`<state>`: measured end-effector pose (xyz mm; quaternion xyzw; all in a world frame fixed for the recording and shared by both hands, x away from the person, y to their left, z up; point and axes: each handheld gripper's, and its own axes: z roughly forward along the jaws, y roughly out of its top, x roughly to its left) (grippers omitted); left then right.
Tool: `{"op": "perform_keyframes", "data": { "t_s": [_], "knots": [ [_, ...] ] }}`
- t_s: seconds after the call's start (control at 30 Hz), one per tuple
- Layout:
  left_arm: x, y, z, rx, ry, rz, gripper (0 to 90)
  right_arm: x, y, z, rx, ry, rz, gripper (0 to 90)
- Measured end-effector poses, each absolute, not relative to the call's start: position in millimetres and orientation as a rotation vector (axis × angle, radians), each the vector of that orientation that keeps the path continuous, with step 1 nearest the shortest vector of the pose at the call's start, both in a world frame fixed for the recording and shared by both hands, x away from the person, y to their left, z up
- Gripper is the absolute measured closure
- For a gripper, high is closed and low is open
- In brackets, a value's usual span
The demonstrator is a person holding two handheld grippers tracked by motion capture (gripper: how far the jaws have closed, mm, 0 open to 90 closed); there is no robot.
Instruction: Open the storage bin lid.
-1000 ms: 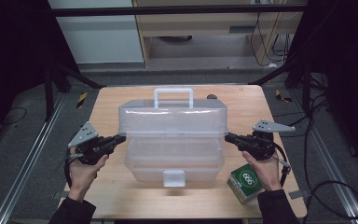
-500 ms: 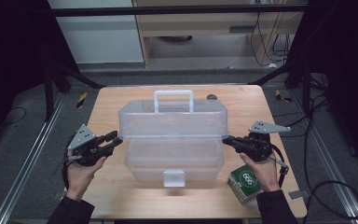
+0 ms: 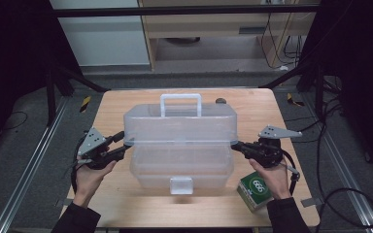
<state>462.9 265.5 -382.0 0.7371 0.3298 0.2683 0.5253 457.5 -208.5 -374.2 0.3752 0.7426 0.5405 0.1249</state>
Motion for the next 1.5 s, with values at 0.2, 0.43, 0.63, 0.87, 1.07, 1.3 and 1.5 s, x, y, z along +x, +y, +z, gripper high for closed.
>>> {"op": "perform_keyframes", "data": {
  "t_s": [0.2,0.43,0.63,0.87,1.07,1.3,1.5],
  "knots": [
    [462.7,264.1,-381.1,1.769,0.78,0.661,58.5,457.4,-207.4,-374.2,1.088,2.168,1.57,89.8],
    [461.8,264.8,-377.9,1.775,0.783,0.663,60.5,456.6,-206.6,-373.6,1.086,2.17,1.561,87.1],
    [465.3,264.0,-378.5,1.77,0.797,0.655,59.7,455.5,-205.6,-372.6,1.082,2.159,1.564,88.3],
    [468.2,263.0,-378.6,1.762,0.804,0.653,60.8,455.5,-205.5,-372.3,1.077,2.165,1.567,89.4],
    [464.9,261.9,-376.1,1.792,0.815,0.68,63.1,454.8,-204.9,-374.3,1.086,2.176,1.491,83.6],
    [464.7,261.7,-375.4,1.792,0.829,0.675,63.3,458.7,-206.8,-387.8,1.191,2.219,1.273,73.4],
    [464.4,260.9,-374.5,1.789,0.837,0.676,63.7,464.8,-200.1,-401.4,1.223,2.272,1.209,73.5]
  ]
}}
